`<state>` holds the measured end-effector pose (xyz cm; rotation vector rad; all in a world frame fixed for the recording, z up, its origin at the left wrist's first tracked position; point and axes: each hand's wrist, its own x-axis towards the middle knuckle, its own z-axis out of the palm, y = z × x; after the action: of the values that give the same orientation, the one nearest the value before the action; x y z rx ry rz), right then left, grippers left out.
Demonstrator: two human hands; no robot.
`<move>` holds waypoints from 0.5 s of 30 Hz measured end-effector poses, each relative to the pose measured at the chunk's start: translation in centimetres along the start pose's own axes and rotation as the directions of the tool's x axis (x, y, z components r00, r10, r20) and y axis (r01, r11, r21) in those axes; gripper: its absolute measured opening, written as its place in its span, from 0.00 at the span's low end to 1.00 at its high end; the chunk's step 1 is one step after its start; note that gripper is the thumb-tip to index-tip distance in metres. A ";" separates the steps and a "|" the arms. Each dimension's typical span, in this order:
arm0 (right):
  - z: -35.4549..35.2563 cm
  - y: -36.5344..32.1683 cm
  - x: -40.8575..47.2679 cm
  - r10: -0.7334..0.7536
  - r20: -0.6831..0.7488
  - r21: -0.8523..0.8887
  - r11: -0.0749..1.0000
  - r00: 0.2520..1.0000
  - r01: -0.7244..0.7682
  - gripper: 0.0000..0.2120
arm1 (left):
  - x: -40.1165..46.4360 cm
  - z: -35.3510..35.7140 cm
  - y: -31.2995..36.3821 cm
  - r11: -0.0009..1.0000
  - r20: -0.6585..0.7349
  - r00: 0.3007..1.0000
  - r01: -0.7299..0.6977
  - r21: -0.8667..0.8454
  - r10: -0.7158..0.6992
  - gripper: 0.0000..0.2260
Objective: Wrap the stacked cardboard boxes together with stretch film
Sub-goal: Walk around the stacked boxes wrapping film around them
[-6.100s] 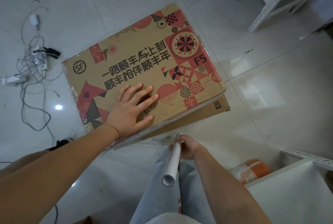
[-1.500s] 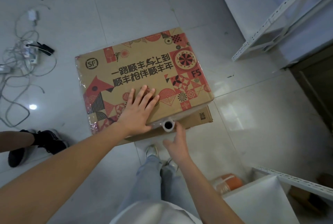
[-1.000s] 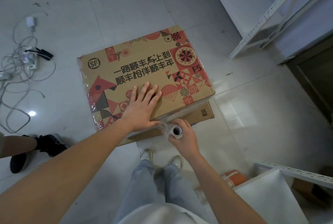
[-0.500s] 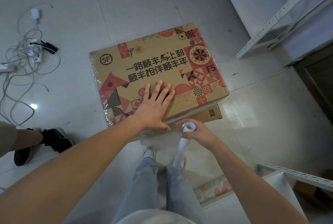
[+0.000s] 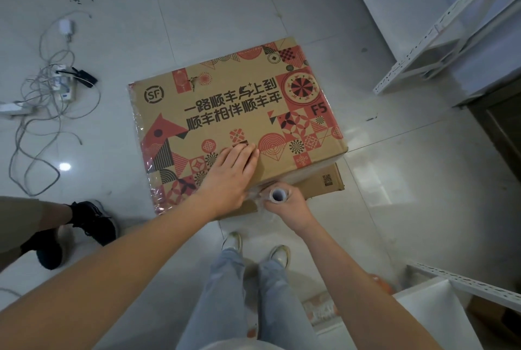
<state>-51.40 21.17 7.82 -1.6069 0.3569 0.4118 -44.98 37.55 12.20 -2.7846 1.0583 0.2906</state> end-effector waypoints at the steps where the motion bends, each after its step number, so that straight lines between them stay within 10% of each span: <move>1: 0.0 0.1 0.1 0.008 -0.011 0.029 1.000 1.000 -0.008 0.09 | 0.1 0.2 0.2 1.000 -0.008 1.000 0.018 0.000 -0.018 0.40; 7: -0.4 0.6 0.2 -0.005 -0.048 0.070 0.997 0.999 0.008 0.09 | 0.2 1.4 -0.4 1.000 -0.037 0.999 0.018 -0.025 -0.019 0.41; 15: -1.2 0.0 1.0 0.064 0.273 0.084 0.992 0.960 -0.090 0.07 | 0.6 1.9 -0.3 0.999 -0.022 1.000 -0.015 0.044 0.016 0.50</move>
<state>-50.44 20.01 7.45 -1.4247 0.2280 0.6567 -44.62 37.79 10.29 -2.7490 1.0783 0.2354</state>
